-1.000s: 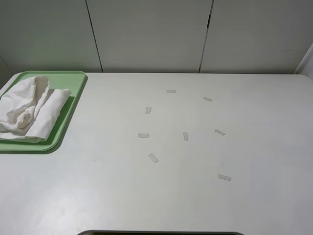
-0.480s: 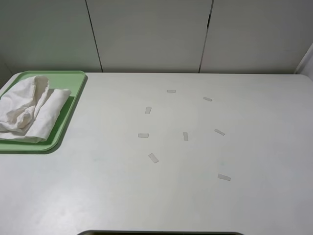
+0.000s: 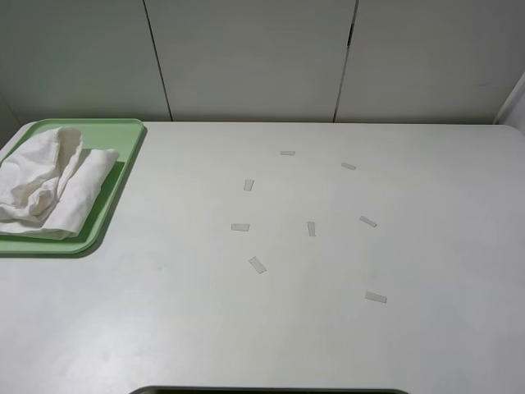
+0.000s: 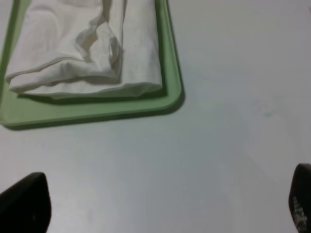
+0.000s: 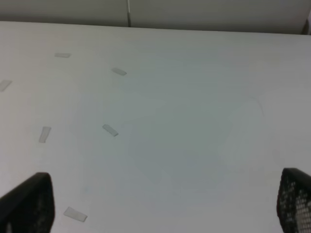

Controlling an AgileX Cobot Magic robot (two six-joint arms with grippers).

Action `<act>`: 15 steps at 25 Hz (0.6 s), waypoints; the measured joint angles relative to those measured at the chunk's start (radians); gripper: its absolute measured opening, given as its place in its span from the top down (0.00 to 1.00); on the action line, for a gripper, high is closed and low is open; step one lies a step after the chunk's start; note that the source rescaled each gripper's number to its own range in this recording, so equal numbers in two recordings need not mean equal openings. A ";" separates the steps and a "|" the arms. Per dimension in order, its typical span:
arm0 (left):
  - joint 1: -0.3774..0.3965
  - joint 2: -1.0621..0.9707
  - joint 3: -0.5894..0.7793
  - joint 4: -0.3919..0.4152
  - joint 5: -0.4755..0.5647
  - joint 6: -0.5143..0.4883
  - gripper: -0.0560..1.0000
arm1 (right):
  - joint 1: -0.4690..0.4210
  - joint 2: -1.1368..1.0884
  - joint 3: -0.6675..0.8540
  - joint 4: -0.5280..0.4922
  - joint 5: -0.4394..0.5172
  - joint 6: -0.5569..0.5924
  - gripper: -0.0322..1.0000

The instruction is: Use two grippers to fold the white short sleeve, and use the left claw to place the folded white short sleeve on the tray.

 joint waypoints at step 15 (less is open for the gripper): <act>0.058 0.000 0.000 0.002 0.000 0.010 0.02 | 0.000 0.000 0.000 0.001 0.000 0.000 0.00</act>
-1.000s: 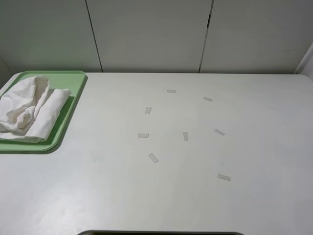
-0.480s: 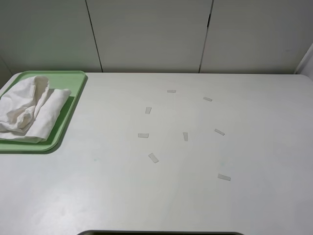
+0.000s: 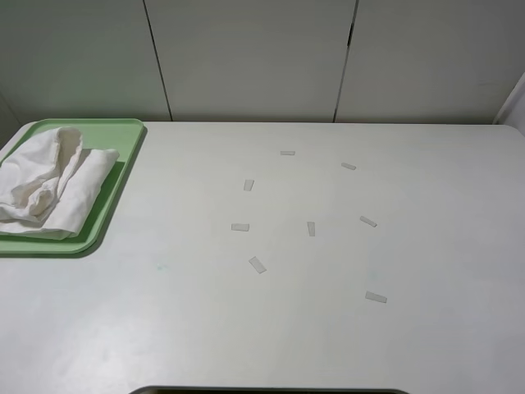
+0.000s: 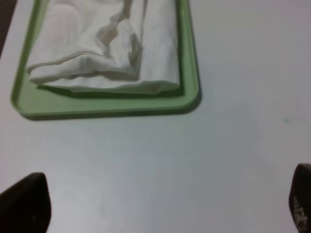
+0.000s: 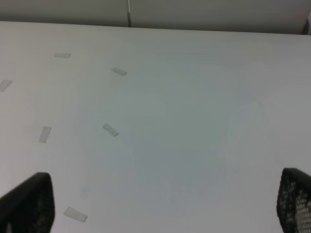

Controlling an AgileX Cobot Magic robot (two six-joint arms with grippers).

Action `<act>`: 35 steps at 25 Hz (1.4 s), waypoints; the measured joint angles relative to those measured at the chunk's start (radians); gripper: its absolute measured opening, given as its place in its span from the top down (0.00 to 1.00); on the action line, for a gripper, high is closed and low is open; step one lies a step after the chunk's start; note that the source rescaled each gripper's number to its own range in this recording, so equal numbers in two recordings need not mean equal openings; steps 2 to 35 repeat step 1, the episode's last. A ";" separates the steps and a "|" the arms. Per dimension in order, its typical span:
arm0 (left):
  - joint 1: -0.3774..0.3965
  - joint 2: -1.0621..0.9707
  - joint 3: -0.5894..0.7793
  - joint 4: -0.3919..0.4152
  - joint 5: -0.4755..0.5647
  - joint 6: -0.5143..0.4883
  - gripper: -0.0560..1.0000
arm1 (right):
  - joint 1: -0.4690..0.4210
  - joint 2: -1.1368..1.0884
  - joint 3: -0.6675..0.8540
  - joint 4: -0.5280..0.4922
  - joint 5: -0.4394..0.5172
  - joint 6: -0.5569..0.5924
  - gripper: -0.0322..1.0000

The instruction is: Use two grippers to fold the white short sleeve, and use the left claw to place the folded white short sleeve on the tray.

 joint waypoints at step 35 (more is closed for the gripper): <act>0.031 0.000 0.000 0.000 0.000 0.000 0.02 | 0.000 0.000 0.000 0.000 0.000 0.000 0.00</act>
